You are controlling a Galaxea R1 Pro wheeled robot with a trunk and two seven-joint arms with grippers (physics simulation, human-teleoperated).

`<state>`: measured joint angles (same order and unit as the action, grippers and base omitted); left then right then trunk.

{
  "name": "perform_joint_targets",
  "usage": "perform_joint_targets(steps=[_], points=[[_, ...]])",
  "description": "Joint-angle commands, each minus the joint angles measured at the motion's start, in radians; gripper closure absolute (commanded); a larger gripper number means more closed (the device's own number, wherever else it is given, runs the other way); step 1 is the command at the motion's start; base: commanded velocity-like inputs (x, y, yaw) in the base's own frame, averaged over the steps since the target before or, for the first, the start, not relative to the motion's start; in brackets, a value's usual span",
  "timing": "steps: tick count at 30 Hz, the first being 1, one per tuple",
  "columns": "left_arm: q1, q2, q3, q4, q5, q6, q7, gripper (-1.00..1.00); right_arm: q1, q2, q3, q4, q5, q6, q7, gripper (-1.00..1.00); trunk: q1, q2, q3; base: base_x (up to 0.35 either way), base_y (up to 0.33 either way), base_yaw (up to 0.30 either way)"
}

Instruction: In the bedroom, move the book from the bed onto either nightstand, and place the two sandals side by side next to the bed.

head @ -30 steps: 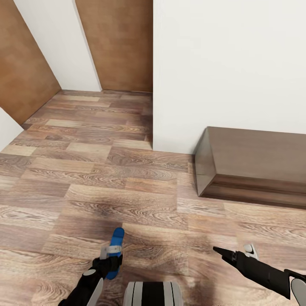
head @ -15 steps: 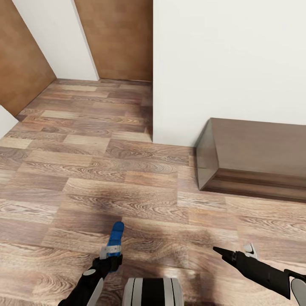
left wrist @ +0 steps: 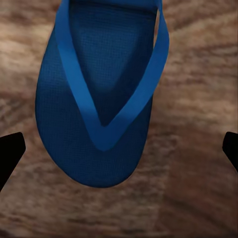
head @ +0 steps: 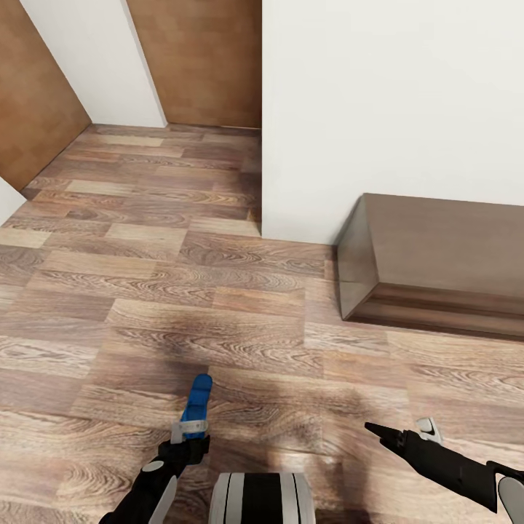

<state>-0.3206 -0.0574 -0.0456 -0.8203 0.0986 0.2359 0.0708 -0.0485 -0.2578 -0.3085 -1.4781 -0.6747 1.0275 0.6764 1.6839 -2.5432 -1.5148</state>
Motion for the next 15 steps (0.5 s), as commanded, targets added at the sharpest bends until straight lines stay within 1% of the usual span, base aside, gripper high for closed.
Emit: perform_joint_targets(steps=[1,4,9,15], points=[[0.000,0.001,-0.003,-0.003,0.010,0.005,0.007,-1.00,-0.001,0.000,-0.001,0.000,0.004,0.005,0.006,-1.00,0.000,0.000,-0.001,0.000,0.000,0.000],[0.000,0.001,-0.003,-0.004,0.010,0.005,0.007,-1.00,-0.001,0.000,-0.001,0.000,0.004,0.005,0.006,-1.00,0.000,0.000,-0.001,0.092,0.000,0.000],[0.000,0.001,-0.002,-0.006,0.010,0.003,0.007,-1.00,-0.001,0.000,-0.001,0.000,0.004,0.005,0.006,-1.00,0.000,0.000,-0.001,0.220,0.000,0.000],[0.000,0.003,-0.002,-0.006,0.010,0.002,0.007,-1.00,-0.001,0.000,-0.001,0.000,0.004,0.005,0.006,-1.00,0.000,0.000,-0.001,0.036,0.000,0.000]])
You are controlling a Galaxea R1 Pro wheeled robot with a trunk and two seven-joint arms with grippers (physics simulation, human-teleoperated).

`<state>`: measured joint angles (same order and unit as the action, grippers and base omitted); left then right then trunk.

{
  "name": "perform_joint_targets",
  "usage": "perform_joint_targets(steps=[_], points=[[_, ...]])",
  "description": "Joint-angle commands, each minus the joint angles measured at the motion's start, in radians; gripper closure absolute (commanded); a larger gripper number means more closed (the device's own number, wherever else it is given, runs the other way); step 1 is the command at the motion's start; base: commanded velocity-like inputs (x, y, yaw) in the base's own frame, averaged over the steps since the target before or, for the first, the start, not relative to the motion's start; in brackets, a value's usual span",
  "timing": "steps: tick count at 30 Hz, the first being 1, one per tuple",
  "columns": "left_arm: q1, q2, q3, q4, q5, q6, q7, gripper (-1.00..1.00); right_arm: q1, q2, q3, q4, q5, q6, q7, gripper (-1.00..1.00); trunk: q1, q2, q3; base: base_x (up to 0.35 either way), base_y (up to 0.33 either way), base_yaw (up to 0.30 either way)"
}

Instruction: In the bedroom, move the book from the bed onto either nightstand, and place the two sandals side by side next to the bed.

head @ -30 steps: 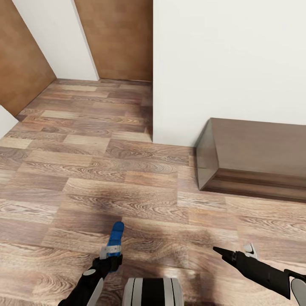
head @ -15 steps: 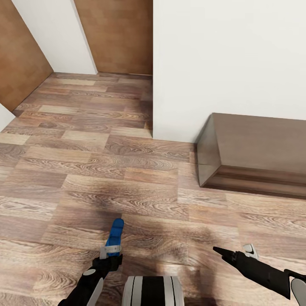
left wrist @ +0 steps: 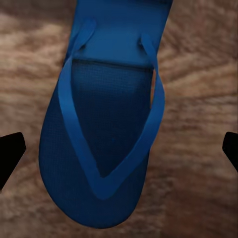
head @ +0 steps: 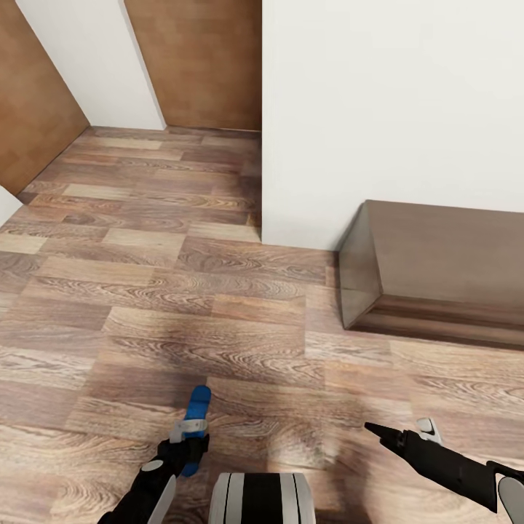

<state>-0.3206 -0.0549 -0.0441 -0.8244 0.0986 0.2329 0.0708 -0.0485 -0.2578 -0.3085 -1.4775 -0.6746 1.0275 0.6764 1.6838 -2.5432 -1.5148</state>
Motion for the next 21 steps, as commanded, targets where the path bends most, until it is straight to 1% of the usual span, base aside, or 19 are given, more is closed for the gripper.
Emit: perform_joint_targets(steps=[1,6,9,21], points=[[0.000,0.001,-0.003,-0.002,0.010,0.005,0.007,-1.00,-0.001,0.000,-0.001,0.000,0.004,0.005,0.006,-1.00,0.000,0.000,-0.001,0.078,0.000,0.000],[0.000,0.000,-0.004,-0.001,0.010,0.004,0.007,-1.00,-0.001,0.000,-0.001,-0.001,0.004,0.005,0.006,-1.00,0.000,0.000,-0.001,0.226,0.000,0.000],[0.000,0.000,-0.004,-0.001,0.010,0.003,0.006,-1.00,-0.001,0.000,-0.001,-0.001,0.004,0.005,0.006,-1.00,0.000,0.000,-0.001,0.138,0.000,0.000],[0.000,-0.002,-0.005,-0.001,0.010,0.004,0.007,-1.00,-0.001,0.000,-0.001,-0.001,0.004,0.005,0.006,-1.00,0.000,0.000,-0.001,0.012,0.000,0.000]])
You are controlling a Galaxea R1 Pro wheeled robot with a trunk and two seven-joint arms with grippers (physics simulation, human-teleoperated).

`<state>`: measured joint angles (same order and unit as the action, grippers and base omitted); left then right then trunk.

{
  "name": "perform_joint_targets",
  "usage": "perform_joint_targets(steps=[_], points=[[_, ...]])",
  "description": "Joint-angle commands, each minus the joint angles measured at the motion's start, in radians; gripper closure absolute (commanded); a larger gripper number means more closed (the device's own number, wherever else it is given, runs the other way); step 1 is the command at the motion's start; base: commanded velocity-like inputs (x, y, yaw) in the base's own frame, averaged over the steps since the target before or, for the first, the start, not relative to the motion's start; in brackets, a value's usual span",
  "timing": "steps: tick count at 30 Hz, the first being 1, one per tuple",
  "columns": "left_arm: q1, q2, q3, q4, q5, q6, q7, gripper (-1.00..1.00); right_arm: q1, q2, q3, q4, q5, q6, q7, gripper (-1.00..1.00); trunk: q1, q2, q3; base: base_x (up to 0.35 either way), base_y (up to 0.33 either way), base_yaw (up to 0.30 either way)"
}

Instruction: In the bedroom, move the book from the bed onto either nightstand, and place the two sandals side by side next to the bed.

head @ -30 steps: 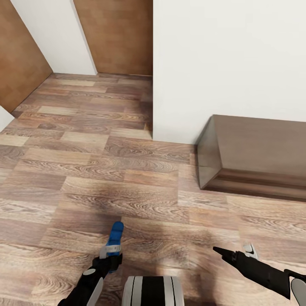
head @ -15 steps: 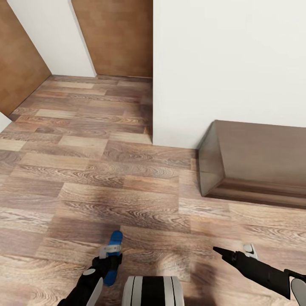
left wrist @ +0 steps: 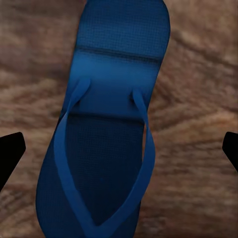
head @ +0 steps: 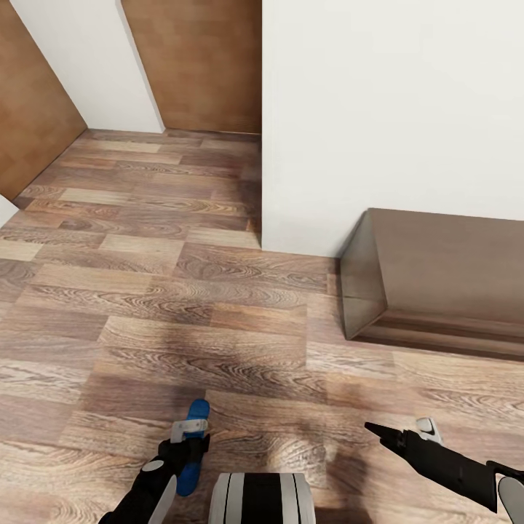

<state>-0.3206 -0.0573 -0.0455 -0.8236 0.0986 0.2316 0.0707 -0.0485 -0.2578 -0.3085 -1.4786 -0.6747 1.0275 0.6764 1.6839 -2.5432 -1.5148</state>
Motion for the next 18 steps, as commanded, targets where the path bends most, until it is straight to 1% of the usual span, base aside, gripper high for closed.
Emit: perform_joint_targets(steps=[1,3,18], points=[[0.000,0.001,-0.003,-0.002,0.010,0.005,0.007,-1.00,-0.001,0.000,-0.001,0.000,0.004,0.005,0.006,-1.00,0.000,0.000,-0.001,0.000,0.000,0.000],[0.000,0.001,-0.003,-0.002,0.010,0.007,0.007,-1.00,-0.001,0.000,-0.001,0.000,0.004,0.005,0.006,-1.00,0.000,0.000,-0.001,0.000,0.000,0.000],[0.000,0.000,-0.003,-0.002,0.010,0.008,0.008,-1.00,-0.001,0.000,-0.001,0.000,0.004,0.005,0.006,-1.00,0.007,-0.004,-0.059,0.000,0.000,0.000]])
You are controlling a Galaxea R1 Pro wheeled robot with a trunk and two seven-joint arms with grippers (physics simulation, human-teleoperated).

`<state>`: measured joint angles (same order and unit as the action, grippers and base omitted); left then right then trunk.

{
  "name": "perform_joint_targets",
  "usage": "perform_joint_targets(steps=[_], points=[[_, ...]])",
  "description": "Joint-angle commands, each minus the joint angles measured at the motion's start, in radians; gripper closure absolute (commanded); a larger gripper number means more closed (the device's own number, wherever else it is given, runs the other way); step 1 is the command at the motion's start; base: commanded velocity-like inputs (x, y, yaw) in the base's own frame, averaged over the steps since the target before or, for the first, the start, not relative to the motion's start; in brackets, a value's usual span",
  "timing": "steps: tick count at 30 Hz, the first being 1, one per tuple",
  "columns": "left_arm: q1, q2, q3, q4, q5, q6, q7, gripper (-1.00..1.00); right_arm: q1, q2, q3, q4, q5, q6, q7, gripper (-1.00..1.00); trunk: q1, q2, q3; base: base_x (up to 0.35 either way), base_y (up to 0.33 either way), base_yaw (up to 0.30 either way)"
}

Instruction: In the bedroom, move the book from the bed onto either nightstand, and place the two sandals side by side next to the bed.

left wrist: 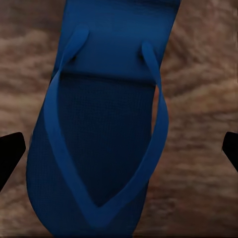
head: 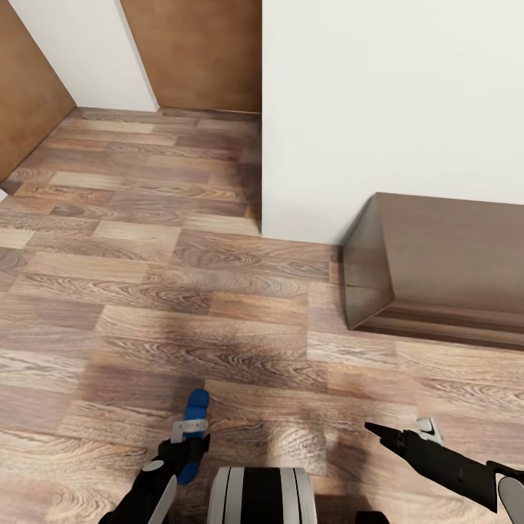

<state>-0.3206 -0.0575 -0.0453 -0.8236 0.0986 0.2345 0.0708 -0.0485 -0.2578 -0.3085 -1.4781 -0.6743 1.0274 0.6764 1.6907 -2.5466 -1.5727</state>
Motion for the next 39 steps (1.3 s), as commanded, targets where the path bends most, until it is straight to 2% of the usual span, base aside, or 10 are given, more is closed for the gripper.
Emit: perform_joint_targets(steps=[1,14,19,24,39], points=[[0.000,0.001,-0.004,-0.002,0.010,0.005,0.007,-1.00,-0.001,0.000,-0.001,0.000,0.004,0.005,0.006,-1.00,0.000,0.000,-0.005,0.000,0.000,0.000],[0.000,0.001,-0.003,-0.003,0.010,0.004,0.012,-1.00,-0.001,0.000,-0.001,-0.001,0.004,0.005,0.006,-1.00,0.001,-0.001,-0.008,0.000,0.000,0.000],[0.000,-0.004,-0.005,-0.003,0.012,0.004,0.129,-1.00,-0.001,0.000,-0.001,0.000,0.004,0.005,0.006,-1.00,0.001,-0.001,-0.008,0.000,0.000,0.000],[0.000,-0.005,-0.007,-0.003,0.013,0.005,0.176,-1.00,-0.001,0.000,-0.001,0.000,0.004,0.005,0.006,-1.00,0.001,-0.001,-0.008,0.000,0.000,0.000],[0.000,-0.005,-0.010,0.003,0.015,0.005,0.174,-1.00,-0.001,0.000,-0.001,0.000,0.004,0.005,0.006,-1.00,0.001,-0.001,-0.008,0.000,0.000,0.000]])
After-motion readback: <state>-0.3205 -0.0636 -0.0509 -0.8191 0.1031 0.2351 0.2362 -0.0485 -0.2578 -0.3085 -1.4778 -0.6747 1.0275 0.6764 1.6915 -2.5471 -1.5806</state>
